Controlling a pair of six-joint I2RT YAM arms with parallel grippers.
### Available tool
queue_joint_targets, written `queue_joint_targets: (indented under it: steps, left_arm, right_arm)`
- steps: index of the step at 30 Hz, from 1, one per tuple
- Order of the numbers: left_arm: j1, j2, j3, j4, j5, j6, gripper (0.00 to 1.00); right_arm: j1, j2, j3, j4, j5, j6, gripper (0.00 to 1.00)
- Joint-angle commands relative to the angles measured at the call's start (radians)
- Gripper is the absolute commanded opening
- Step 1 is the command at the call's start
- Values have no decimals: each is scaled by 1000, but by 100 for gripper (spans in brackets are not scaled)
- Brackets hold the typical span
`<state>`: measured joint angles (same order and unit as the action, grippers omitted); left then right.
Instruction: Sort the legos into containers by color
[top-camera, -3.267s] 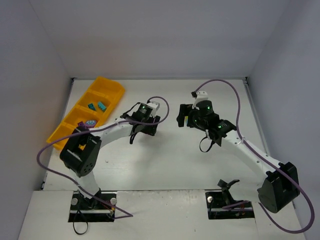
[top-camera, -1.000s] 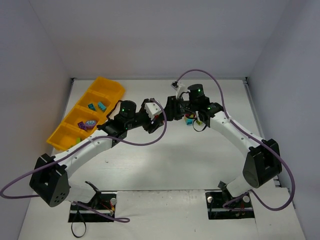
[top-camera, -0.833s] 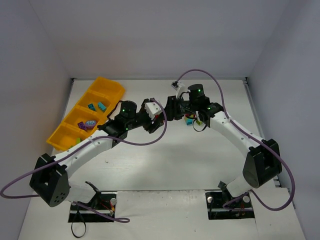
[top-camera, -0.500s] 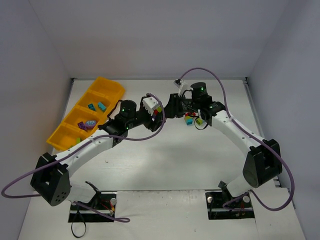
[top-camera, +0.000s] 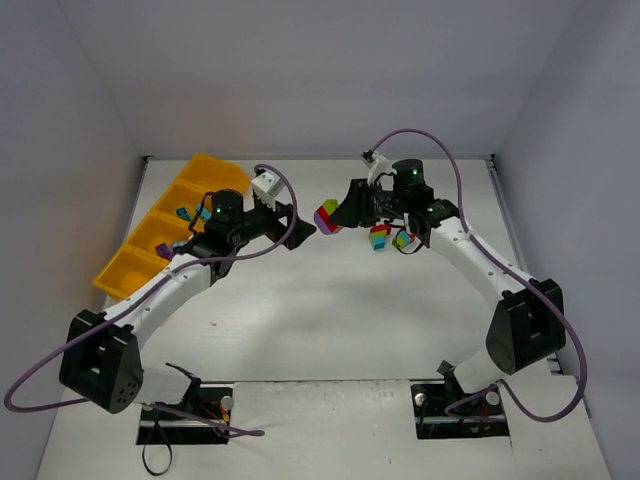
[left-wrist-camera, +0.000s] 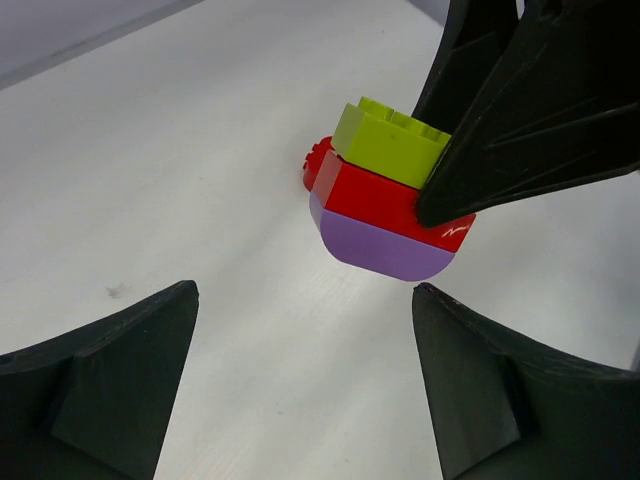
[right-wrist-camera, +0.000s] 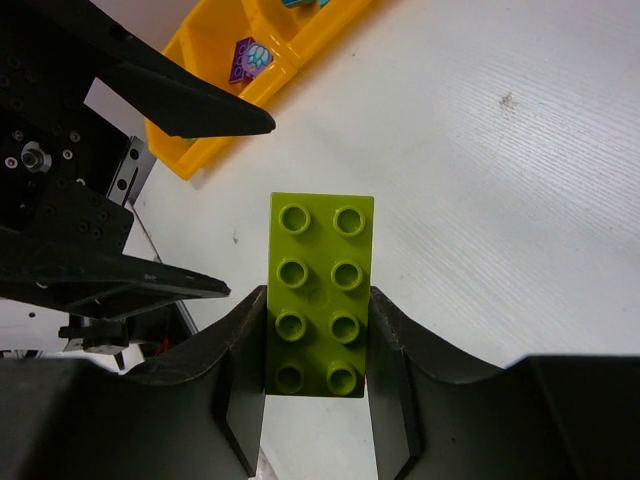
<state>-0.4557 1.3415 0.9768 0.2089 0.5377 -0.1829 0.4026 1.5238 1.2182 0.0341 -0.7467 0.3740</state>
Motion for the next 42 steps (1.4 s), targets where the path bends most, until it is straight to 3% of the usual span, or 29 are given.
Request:
queue_joint_targets:
  steps: [1, 7, 15, 24, 34, 42]
  left_arm:
    - [51, -54, -42, 200, 106, -157, 80]
    - [94, -54, -72, 346, 202, -295, 65]
    - [104, 25, 39, 411, 409, -415, 67]
    - [111, 77, 158, 443, 593, -435, 64]
    - [115, 103, 204, 414, 659, -424, 56]
    - [117, 153, 226, 498, 670, -504, 50]
  right_arm:
    - [1, -37, 38, 53, -25, -4, 0]
    - [-1, -57, 24, 91, -86, -23, 0]
    - [-10, -93, 0, 254, -189, -14, 0]
    - [-41, -137, -14, 357, -269, -35, 0]
    - [-54, -154, -29, 417, -341, -29, 0]
    - [-54, -152, -36, 463, -401, -1, 0]
